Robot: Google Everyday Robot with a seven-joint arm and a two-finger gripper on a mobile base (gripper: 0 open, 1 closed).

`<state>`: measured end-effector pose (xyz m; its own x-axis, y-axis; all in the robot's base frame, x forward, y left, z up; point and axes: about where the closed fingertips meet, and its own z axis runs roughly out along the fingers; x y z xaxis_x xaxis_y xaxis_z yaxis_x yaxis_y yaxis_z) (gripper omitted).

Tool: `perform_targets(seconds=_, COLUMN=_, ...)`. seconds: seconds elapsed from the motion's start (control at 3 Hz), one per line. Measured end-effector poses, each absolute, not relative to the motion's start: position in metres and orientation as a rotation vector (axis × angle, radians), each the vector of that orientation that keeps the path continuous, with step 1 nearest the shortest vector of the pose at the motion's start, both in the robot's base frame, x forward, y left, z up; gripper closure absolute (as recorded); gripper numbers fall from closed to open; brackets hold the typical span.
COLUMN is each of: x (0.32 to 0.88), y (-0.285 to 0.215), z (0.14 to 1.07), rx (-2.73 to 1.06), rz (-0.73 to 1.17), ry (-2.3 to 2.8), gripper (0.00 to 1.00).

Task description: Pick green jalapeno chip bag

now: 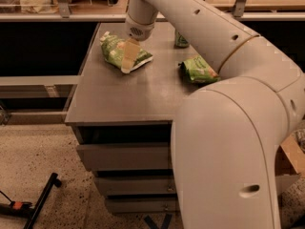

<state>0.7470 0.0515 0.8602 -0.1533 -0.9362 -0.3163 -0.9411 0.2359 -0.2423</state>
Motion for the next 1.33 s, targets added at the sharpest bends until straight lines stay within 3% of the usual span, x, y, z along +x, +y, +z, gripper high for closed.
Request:
perform_targets(seconds=0.67, x=0.752, y=0.078, z=0.847, rx=-1.675, rz=0.121, ry=2.141, gripper=0.00)
perform_targets(seconds=1.33, x=0.746, y=0.096, z=0.838, rx=-1.693, rz=0.174, ry=2.137, gripper=0.41)
